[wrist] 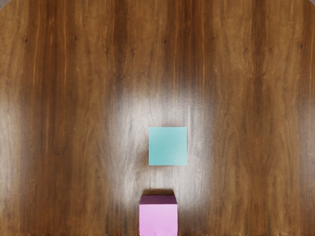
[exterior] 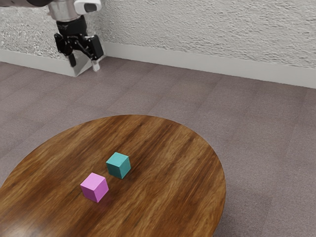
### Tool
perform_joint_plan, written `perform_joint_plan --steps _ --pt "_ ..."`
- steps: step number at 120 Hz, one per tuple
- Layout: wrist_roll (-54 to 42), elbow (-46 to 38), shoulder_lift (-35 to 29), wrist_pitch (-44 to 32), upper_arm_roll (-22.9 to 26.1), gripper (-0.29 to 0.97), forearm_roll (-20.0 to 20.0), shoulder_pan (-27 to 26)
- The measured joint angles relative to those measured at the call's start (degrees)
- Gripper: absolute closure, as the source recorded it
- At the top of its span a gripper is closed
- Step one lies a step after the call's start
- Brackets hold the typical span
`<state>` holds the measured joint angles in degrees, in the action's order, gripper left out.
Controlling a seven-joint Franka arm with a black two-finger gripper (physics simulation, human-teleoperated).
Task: Pick up the blue block with one arm, and put the blue block on the pink block with one arm
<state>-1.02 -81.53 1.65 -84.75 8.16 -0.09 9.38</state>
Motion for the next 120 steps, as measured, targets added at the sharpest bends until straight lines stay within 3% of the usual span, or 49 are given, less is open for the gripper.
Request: perform_joint_plan --steps 26,38,46,55,73,89,109,120 --pt "-0.78 0.56 0.02 1.94 -0.08 0.00 -0.50 5.19" --pt "-1.05 13.80 0.10 5.61 0.27 0.00 -0.77 7.70" --pt "-1.19 17.62 0.30 7.65 0.39 0.00 -0.83 8.25" --pt "-1.28 18.82 1.74 9.14 0.37 0.00 -0.84 6.43" --pt "-1.41 19.22 3.34 10.59 -0.24 0.00 -0.81 -2.94" --pt "-1.49 18.95 4.82 10.64 -0.18 0.00 -0.71 -2.71" --pt "-1.67 -14.42 -7.01 -2.94 0.64 0.00 -0.04 0.88" --pt "-1.83 -26.31 -9.54 -11.70 1.53 0.00 0.10 -0.62"
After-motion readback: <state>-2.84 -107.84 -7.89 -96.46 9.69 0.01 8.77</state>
